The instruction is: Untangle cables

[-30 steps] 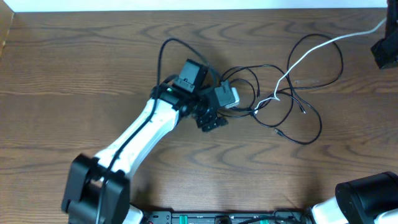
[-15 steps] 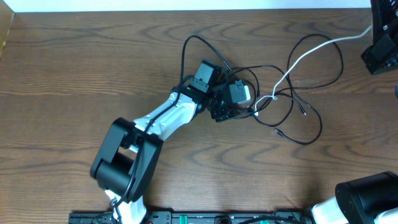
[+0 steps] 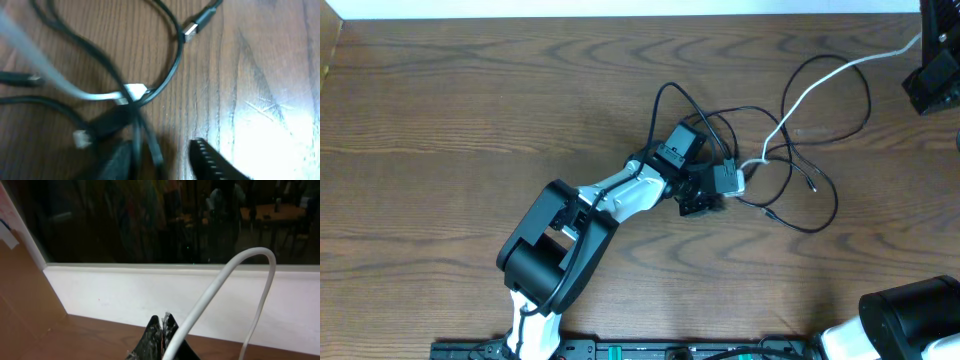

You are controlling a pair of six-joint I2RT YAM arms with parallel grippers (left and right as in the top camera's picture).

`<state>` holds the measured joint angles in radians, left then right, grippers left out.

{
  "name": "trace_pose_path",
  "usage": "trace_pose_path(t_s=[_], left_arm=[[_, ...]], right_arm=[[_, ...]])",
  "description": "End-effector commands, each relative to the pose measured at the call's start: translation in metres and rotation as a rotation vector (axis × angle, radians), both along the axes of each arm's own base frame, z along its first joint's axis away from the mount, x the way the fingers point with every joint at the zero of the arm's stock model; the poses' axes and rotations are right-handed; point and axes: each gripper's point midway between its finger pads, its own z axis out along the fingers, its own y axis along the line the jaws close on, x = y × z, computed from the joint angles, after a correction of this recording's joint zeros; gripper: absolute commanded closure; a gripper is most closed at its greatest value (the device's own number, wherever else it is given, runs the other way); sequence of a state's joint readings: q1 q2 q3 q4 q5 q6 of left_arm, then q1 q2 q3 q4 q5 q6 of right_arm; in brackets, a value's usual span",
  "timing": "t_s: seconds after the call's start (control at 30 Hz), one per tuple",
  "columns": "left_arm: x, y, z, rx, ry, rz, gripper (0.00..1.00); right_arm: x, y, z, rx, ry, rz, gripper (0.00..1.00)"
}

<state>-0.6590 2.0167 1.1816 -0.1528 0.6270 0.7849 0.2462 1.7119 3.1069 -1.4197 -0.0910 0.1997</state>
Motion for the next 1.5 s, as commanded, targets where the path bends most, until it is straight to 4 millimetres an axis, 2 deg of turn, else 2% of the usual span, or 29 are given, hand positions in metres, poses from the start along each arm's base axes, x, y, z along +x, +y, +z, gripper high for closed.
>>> trace_pose_path(t_s=[0.0, 0.13, 0.23, 0.4, 0.53, 0.67, 0.73, 0.87, 0.9, 0.97, 1.0, 1.07, 1.2, 1.33, 1.47], left_arm=[[-0.01, 0.004, -0.006, 0.021, 0.049, -0.011, 0.92], [-0.036, 0.026, -0.019, 0.123, 0.18, -0.012, 0.93], [-0.055, 0.052, -0.027, 0.22, 0.245, -0.051, 0.93], [-0.045, 0.092, -0.036, 0.339, 0.279, 0.037, 0.93], [-0.035, 0.119, -0.033, 0.351, 0.335, 0.116, 0.93], [-0.009, 0.153, -0.026, 0.326, 0.351, 0.239, 0.93], [0.013, 0.171, -0.014, 0.268, 0.353, 0.354, 0.93], [0.041, 0.196, 0.017, 0.145, 0.334, 0.488, 0.93], [0.05, 0.208, 0.034, 0.09, 0.311, 0.527, 0.93], [0.058, 0.222, 0.055, 0.026, 0.285, 0.571, 0.93], [0.063, 0.231, 0.072, -0.029, 0.275, 0.61, 0.93], [0.067, 0.24, 0.091, -0.087, 0.266, 0.651, 0.92], [0.066, 0.242, 0.112, -0.139, 0.299, 0.728, 0.93], [0.059, 0.23, 0.113, -0.136, 0.363, 0.745, 0.93], [0.046, 0.214, 0.111, -0.113, 0.398, 0.7, 0.92]], right_arm=[[-0.002, -0.001, 0.009, -0.006, -0.039, 0.0, 0.99], [-0.008, -0.035, 0.029, 0.012, -0.117, -0.185, 0.99], [-0.021, -0.077, 0.037, 0.035, -0.147, -0.407, 0.99], [-0.028, -0.113, 0.034, 0.03, -0.134, -0.617, 0.99], [-0.021, -0.141, 0.026, 0.007, -0.098, -0.763, 0.99], [-0.008, -0.166, 0.01, 0.004, -0.033, -0.861, 0.99], [0.002, -0.172, 0.0, -0.008, 0.009, -0.87, 0.99], [0.011, -0.173, -0.009, -0.022, 0.042, -0.865, 0.99], [0.012, -0.173, -0.01, -0.024, 0.047, -0.864, 0.99], [0.013, -0.172, -0.011, -0.025, 0.051, -0.857, 0.99], [0.017, -0.167, -0.012, -0.024, 0.054, -0.82, 0.99], [0.021, -0.158, -0.012, -0.021, 0.056, -0.761, 0.99], [0.031, -0.144, -0.016, -0.02, 0.066, -0.674, 0.99], [0.044, -0.145, -0.024, -0.03, 0.093, -0.678, 0.99], [0.058, -0.167, -0.034, -0.044, 0.127, -0.753, 0.99]])
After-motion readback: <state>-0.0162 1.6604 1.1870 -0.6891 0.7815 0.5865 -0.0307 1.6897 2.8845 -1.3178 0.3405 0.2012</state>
